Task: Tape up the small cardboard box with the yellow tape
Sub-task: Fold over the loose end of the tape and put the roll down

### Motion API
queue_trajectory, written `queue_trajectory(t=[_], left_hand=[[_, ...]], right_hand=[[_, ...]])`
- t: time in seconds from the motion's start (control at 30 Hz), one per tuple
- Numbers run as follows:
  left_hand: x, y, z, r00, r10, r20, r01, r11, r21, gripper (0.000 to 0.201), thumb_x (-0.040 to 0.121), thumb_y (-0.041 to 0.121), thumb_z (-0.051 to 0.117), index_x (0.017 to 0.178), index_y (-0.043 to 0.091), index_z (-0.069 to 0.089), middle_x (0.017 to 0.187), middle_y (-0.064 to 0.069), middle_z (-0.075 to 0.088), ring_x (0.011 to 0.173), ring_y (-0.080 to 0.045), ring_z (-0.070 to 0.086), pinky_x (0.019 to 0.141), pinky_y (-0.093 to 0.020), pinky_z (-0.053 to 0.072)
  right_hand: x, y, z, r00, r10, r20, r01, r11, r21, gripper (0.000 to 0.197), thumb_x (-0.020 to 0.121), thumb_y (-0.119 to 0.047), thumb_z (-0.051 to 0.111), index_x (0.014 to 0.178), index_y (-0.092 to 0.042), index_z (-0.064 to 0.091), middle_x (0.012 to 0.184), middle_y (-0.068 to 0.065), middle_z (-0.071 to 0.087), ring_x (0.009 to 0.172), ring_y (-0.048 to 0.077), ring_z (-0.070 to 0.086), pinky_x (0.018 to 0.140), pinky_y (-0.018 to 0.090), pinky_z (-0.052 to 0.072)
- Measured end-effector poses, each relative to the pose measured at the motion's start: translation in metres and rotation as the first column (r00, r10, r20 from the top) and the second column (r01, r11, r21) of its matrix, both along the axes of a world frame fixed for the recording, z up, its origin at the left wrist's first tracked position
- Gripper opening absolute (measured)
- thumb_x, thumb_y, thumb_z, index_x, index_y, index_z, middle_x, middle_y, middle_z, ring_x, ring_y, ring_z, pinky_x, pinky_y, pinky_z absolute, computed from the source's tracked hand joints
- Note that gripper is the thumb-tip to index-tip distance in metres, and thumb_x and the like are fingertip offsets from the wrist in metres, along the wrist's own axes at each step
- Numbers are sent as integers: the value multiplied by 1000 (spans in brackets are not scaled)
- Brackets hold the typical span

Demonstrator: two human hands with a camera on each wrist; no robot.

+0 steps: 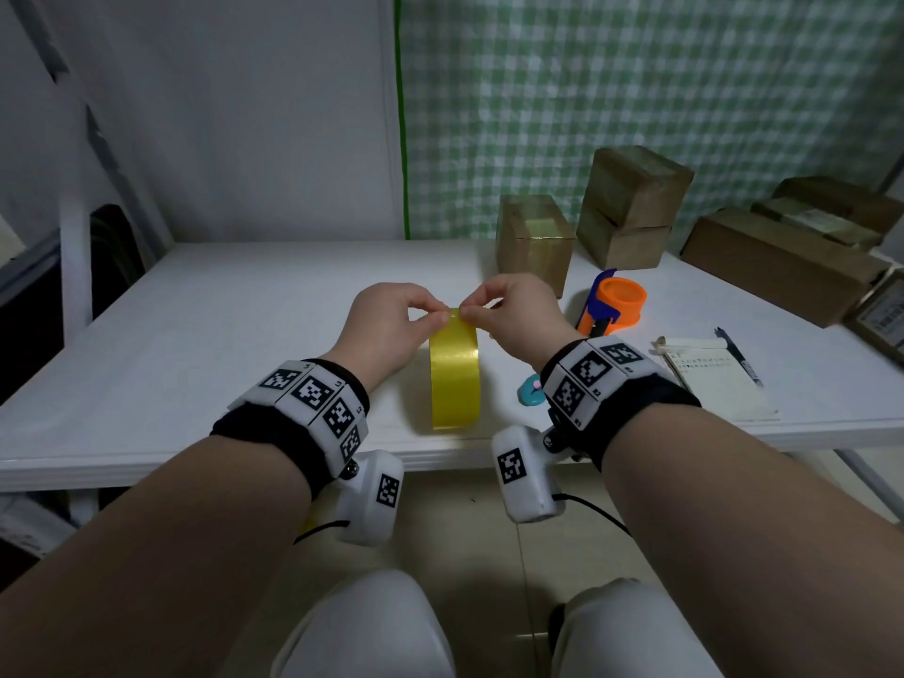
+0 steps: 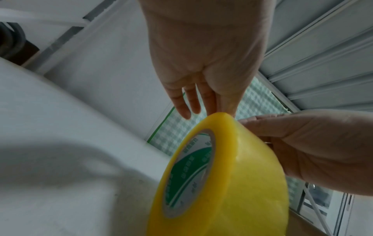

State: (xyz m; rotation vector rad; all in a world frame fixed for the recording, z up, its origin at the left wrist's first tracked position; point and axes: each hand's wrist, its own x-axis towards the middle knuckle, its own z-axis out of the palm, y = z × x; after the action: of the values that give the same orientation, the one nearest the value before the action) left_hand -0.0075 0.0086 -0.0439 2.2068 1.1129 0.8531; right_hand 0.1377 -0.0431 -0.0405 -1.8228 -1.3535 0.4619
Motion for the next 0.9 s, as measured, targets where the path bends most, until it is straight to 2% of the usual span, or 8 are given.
queue_trajectory(t=[0.1,0.13,0.23,0.3,0.4,0.63,0.77,0.9], left_hand=[[1,-1,-1,1000,6,5,-6,1000,30,17,86,19,65,93,7,75,100,-7,74,91,-20,63,87,-29,48],[1,-1,-1,1000,8,5,-8,999,40,16,86,18,65,93,8,75,99,-7,74,92,-20,64,88,-30,50],[3,-2,-3,1000,13,10,-14,999,51,17,86,19,65,96,10,76,100,-5,74,89,-14,61,89,-26,48],[3,-2,-4,1000,18,12,-18,999,45,19,87,20,65,98,10,75,102,-5,74,91,-13,61,88,-24,45],[4,-1,-4,1000,29,11,-29,999,40,19,87,20,64,99,11,75,103,-4,74,93,-13,62,86,-21,44],[6,2,-5,998,51,36,-52,999,15,15,86,18,65,95,9,75,99,-3,73,83,-9,56,77,-18,37],[7,3,-6,999,39,21,-40,997,70,14,87,15,63,92,7,73,96,-6,72,83,-11,54,79,-20,40],[9,4,-7,993,55,-101,-35,982,186,15,90,19,57,93,9,68,99,-6,69,94,-21,59,79,-25,39]], right_hand=[[-2,1,1,991,12,131,-13,1000,10,14,88,-18,62,90,-8,71,68,-14,53,58,3,48,53,18,36],[-3,0,2,982,16,188,-18,1000,8,16,89,-19,60,93,-8,71,74,-12,57,63,6,52,55,19,38],[-5,-2,2,939,26,343,-33,999,15,20,91,-20,56,98,-8,70,100,5,68,93,21,62,76,28,46],[-7,-4,2,911,31,411,-43,999,21,22,93,-20,53,101,-7,68,106,10,67,99,25,61,81,34,47],[-10,-7,1,854,40,519,-67,997,34,24,95,-20,47,103,-7,65,106,12,66,100,28,60,80,38,47],[-12,-9,-5,798,18,602,-72,995,66,20,97,-16,43,103,-7,59,101,11,65,96,29,57,72,38,45],[-12,-5,-10,749,-21,663,-80,990,120,16,96,-11,43,101,-8,59,97,11,65,92,29,57,62,34,33],[-13,-3,-13,692,-25,722,-93,988,123,15,93,-4,45,98,-5,58,88,13,65,85,31,57,59,32,25]])
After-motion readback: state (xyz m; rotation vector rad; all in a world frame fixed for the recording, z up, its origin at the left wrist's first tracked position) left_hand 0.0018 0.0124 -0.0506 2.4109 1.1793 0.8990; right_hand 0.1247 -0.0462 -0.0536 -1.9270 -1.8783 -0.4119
